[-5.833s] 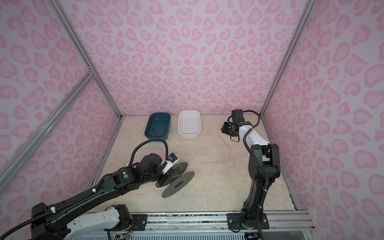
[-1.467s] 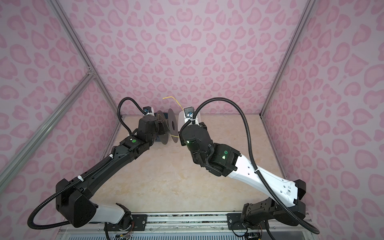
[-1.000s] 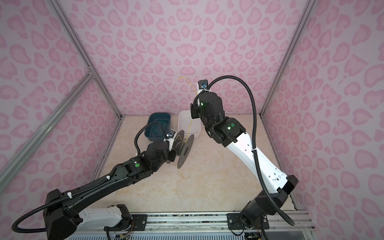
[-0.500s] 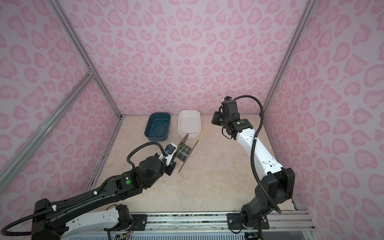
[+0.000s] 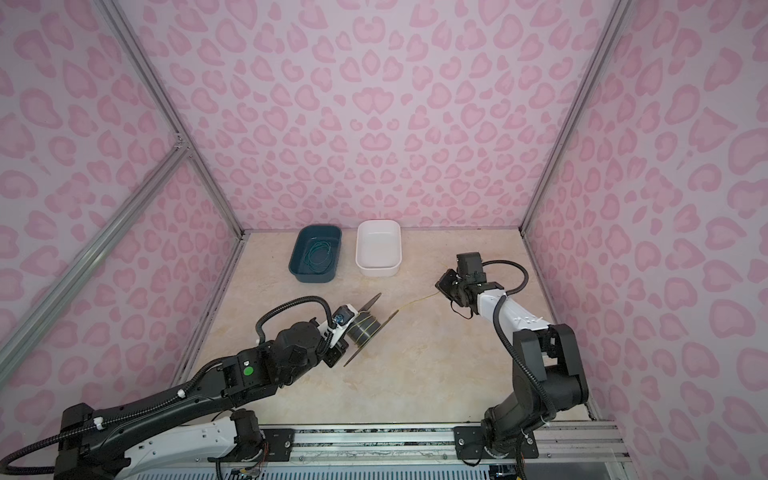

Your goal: Wrap the cables

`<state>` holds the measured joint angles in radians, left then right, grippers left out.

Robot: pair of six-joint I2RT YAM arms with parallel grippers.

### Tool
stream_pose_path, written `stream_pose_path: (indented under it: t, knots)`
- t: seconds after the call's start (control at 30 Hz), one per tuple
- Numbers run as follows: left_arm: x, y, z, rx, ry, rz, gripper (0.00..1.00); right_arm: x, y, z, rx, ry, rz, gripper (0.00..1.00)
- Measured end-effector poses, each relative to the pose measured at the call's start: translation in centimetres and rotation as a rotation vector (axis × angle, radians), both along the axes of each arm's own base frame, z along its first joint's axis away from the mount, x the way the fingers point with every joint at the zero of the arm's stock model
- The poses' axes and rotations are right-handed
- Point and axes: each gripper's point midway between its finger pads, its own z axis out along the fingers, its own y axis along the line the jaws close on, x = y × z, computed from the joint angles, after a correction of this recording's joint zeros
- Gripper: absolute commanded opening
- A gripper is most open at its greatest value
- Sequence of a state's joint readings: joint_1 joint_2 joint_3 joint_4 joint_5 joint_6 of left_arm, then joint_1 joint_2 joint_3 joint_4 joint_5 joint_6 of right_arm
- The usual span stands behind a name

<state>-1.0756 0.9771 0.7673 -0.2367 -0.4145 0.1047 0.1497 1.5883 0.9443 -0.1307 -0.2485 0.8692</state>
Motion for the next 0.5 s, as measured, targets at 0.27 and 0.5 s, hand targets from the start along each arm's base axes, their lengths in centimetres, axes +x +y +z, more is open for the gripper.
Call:
stream_pose_path:
  t: [0.27,0.5]
  knots:
    - [-0.1,-0.7,-2.2,0.057,0.042,-0.019,0.04,-0.9,-0.5,-3.5,0.004,0.041,-0.024,0.0]
    - [-0.6,-0.5,-1.8,0.013,0.045,-0.027,0.04,-1.2,-0.4,-4.2,0.064,0.052,-0.029,0.0]
